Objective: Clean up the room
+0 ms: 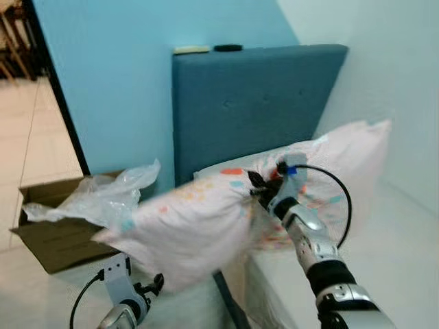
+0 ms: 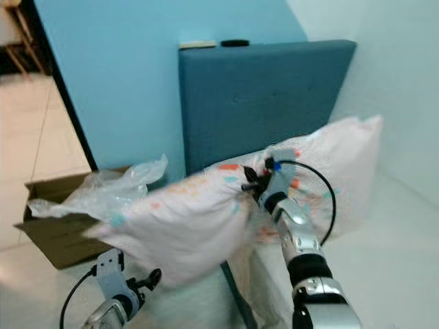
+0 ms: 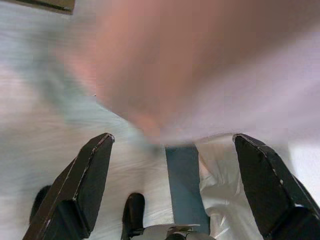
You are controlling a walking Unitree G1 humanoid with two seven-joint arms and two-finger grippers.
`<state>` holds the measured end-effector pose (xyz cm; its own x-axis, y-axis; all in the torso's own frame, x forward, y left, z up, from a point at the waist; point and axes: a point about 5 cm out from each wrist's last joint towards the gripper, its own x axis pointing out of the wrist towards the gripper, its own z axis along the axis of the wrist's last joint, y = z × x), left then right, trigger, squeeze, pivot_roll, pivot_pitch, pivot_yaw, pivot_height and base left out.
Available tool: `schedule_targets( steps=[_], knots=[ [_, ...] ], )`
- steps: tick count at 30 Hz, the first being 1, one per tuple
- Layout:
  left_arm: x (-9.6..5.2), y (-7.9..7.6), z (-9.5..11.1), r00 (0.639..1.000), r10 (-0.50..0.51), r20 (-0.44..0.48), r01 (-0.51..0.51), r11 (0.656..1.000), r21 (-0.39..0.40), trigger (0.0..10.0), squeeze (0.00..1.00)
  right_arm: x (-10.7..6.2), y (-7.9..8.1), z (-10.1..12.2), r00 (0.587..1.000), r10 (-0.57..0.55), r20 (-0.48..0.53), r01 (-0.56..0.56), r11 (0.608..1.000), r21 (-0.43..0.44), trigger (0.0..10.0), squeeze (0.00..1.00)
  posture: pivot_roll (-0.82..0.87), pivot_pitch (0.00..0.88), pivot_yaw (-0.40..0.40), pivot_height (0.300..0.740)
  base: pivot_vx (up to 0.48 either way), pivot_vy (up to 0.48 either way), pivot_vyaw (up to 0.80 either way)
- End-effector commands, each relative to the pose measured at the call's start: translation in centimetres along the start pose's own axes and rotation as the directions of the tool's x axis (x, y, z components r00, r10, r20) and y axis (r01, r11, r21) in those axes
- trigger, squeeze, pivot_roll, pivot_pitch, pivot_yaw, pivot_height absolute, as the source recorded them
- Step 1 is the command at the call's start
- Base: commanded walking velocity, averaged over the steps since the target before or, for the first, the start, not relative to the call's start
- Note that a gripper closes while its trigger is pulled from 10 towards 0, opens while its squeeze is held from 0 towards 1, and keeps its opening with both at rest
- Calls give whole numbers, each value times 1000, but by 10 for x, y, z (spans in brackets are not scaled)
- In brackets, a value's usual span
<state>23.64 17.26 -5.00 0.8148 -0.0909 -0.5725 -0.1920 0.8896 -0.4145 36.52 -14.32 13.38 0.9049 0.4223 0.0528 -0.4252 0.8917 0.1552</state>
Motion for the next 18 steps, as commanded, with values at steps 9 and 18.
schedule_targets(
  steps=[9,18],
  knots=[
    [4,-11,10,997,-63,39,60,995,80,10000,0,7,-10,29,992,-29,120,29,1000,-3,10000,0,-37,0,-84,724,0,0,0],
    [10,-22,20,993,-106,42,100,986,134,10000,0,5,-9,25,991,-35,128,36,999,2,10000,0,-61,0,-52,724,0,-261,0]
  ],
)
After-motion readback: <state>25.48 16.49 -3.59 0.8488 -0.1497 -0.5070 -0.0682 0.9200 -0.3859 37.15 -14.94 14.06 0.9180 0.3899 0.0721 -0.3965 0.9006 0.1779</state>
